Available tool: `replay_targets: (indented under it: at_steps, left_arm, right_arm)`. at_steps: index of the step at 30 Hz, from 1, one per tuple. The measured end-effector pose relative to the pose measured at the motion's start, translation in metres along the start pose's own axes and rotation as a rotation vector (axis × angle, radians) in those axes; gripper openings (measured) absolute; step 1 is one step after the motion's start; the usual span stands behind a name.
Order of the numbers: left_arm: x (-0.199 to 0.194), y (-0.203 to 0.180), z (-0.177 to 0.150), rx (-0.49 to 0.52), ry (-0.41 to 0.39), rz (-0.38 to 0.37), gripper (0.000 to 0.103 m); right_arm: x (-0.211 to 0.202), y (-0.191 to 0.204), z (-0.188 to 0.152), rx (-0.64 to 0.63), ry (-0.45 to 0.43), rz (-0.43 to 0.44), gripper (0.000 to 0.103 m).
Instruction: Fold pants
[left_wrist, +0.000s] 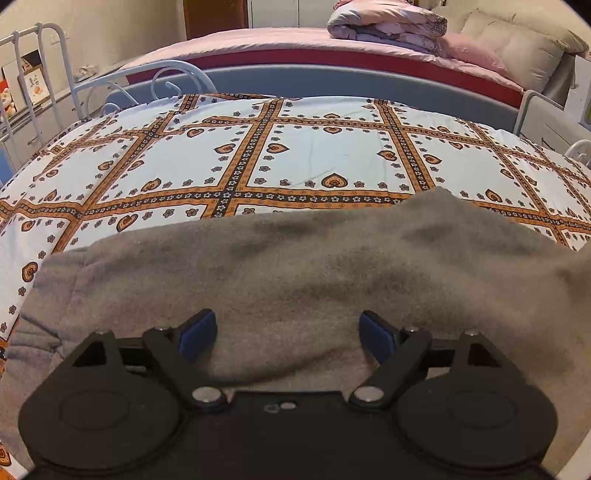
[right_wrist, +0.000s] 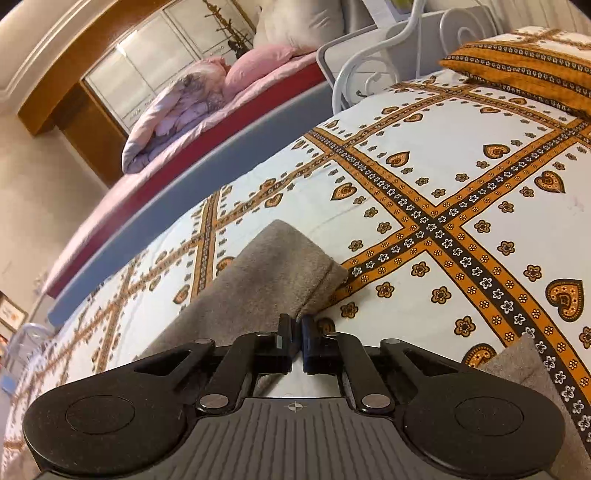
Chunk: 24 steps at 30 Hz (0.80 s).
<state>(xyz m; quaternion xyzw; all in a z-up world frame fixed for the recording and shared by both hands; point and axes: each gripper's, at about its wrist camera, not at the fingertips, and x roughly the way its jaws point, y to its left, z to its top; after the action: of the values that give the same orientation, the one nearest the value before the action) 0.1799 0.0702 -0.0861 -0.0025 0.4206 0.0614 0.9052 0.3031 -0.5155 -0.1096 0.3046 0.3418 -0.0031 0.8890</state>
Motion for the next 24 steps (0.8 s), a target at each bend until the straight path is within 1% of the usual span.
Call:
replay_targets:
  at_steps: [3, 5, 7, 9, 10, 11, 12, 13, 14, 16, 17, 18, 19, 20, 21, 22, 23, 24]
  left_arm:
    - [-0.001, 0.005, 0.0, -0.018, -0.004, -0.016, 0.079]
    - [-0.004, 0.008, -0.001, -0.018, -0.004, -0.024, 0.079]
    - [-0.005, 0.01, -0.004, 0.001, 0.004, -0.034, 0.079]
    - [-0.007, 0.012, -0.008, 0.022, 0.009, -0.043, 0.08]
    - [-0.008, 0.013, -0.009, 0.031, 0.011, -0.048, 0.08]
    - [-0.008, 0.014, -0.011, 0.036, 0.011, -0.053, 0.08]
    - [-0.009, 0.016, -0.011, 0.038, 0.011, -0.056, 0.08]
    - [-0.01, 0.017, -0.012, 0.034, 0.013, -0.058, 0.08]
    - [-0.011, 0.018, -0.013, 0.03, 0.014, -0.059, 0.08]
    - [-0.014, 0.021, -0.014, 0.025, 0.016, -0.059, 0.08]
    - [-0.015, 0.022, -0.015, 0.027, 0.018, -0.06, 0.08]
    - [-0.017, 0.023, -0.016, 0.032, 0.021, -0.058, 0.08]
    - [-0.018, 0.025, -0.017, 0.033, 0.023, -0.058, 0.08]
    - [-0.02, 0.028, -0.018, 0.03, 0.031, -0.061, 0.08]
    - [-0.021, 0.03, -0.019, 0.027, 0.037, -0.059, 0.08]
    - [-0.023, 0.033, -0.021, 0.024, 0.038, -0.051, 0.08]
    - [-0.025, 0.035, -0.023, 0.021, 0.032, -0.045, 0.08]
    - [-0.028, 0.038, -0.024, 0.016, 0.026, -0.04, 0.08]
  right_arm:
    - [-0.032, 0.017, 0.004, -0.034, -0.073, 0.019, 0.004]
    - [-0.071, 0.035, 0.004, -0.071, -0.144, 0.034, 0.004]
    - [-0.111, 0.054, -0.006, -0.118, -0.187, 0.001, 0.004]
    - [-0.143, 0.059, -0.027, -0.14, -0.203, -0.064, 0.003]
    - [-0.15, 0.049, -0.039, -0.115, -0.182, -0.115, 0.003]
    - [-0.147, 0.037, -0.046, -0.081, -0.133, -0.145, 0.004]
    - [-0.139, 0.022, -0.052, -0.034, -0.065, -0.18, 0.004]
    - [-0.135, 0.013, -0.055, -0.009, -0.036, -0.2, 0.002]
    - [-0.139, 0.008, -0.055, 0.013, -0.048, -0.204, 0.001]
    - [-0.157, 0.006, -0.053, 0.062, -0.123, -0.14, 0.001]
    - [-0.169, 0.012, -0.053, 0.05, -0.167, -0.112, 0.001]
    - [-0.178, 0.019, -0.055, 0.026, -0.193, -0.103, 0.001]
    - [-0.182, 0.023, -0.058, 0.01, -0.194, -0.103, 0.001]
    - [-0.181, 0.023, -0.062, 0.024, -0.162, -0.091, 0.001]
    - [-0.175, 0.019, -0.066, 0.059, -0.103, -0.069, 0.002]
    - [-0.166, 0.014, -0.073, 0.097, -0.05, -0.062, 0.002]
    - [-0.157, 0.01, -0.076, 0.123, -0.011, -0.071, 0.002]
    - [-0.148, 0.007, -0.077, 0.147, 0.021, -0.062, 0.002]
